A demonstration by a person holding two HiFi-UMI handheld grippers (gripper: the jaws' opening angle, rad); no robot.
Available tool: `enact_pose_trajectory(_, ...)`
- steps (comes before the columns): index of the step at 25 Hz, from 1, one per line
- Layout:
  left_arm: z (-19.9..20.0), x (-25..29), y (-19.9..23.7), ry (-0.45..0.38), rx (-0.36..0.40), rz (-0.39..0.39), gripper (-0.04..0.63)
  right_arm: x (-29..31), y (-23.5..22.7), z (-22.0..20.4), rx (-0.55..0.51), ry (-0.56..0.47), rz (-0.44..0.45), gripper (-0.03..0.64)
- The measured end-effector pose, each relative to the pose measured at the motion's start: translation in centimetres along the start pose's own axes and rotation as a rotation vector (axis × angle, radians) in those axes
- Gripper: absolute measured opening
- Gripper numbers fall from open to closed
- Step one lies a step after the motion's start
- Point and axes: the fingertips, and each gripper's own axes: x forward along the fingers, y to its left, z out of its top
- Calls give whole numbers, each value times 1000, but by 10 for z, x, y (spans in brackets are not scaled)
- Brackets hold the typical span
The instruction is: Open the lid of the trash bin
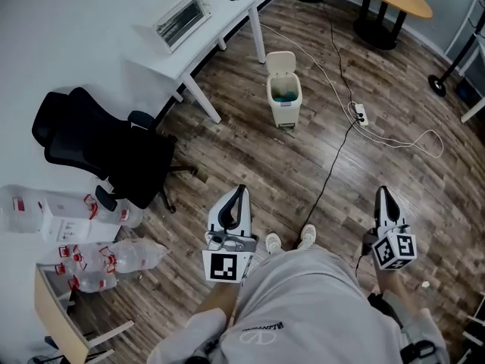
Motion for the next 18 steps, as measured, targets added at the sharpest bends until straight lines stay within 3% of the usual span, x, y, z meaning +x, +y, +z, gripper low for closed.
enact_pose_trajectory(18,-5,5,7,-5,-8,-13,0,-5,5,7,-2,-14,-12,15)
